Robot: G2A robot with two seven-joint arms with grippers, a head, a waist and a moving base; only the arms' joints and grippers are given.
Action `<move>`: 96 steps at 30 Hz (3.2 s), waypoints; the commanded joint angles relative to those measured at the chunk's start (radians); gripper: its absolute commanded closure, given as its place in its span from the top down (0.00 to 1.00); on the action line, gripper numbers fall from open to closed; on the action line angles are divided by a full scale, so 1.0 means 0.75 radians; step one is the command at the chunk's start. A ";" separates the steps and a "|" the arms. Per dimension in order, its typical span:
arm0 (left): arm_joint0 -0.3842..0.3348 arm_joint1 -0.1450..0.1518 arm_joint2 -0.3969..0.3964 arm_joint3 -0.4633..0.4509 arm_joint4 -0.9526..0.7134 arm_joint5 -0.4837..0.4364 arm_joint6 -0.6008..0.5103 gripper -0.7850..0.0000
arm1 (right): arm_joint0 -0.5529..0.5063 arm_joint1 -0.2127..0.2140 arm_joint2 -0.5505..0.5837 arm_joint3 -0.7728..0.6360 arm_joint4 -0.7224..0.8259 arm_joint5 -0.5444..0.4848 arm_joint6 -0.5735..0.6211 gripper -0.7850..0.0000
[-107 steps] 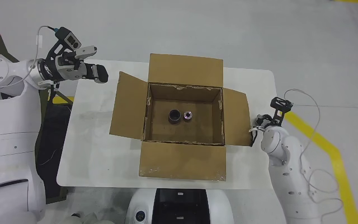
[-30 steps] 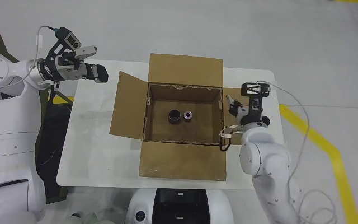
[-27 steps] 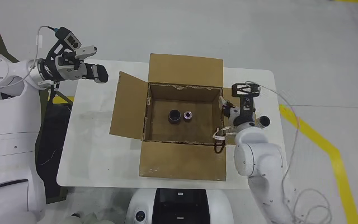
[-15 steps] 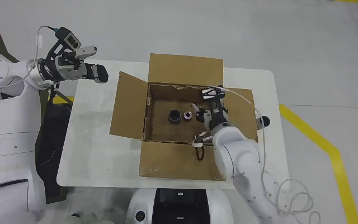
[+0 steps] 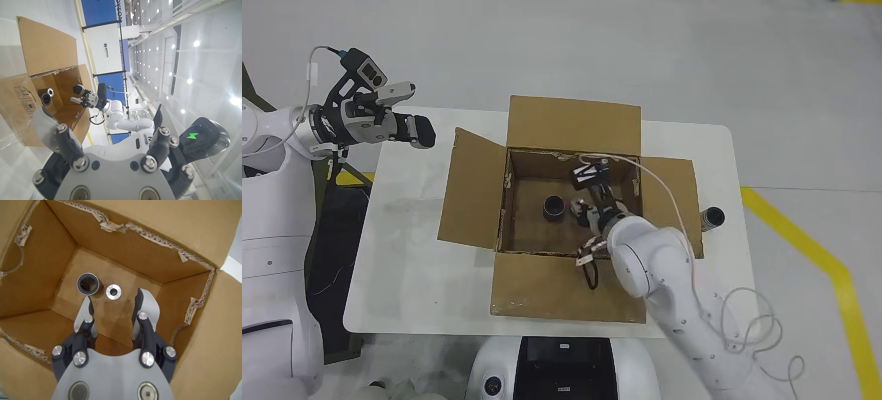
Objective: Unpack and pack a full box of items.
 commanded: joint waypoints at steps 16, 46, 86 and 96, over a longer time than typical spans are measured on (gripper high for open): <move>0.000 0.000 0.000 0.000 0.000 0.000 0.000 1.00 | 0.114 -0.027 0.004 0.293 0.143 -0.080 0.003 0.50; 0.000 0.000 0.000 0.000 0.000 0.000 0.000 1.00 | 0.250 -0.074 -0.022 0.610 0.283 -0.094 -0.109 0.68; 0.000 0.000 0.000 0.000 0.000 0.000 0.000 1.00 | -0.040 -0.026 0.099 -0.060 0.075 -0.074 -0.050 0.00; 0.000 0.000 0.000 0.000 0.000 0.000 0.000 1.00 | -0.238 0.000 0.173 -0.371 -0.057 -0.048 -0.030 0.00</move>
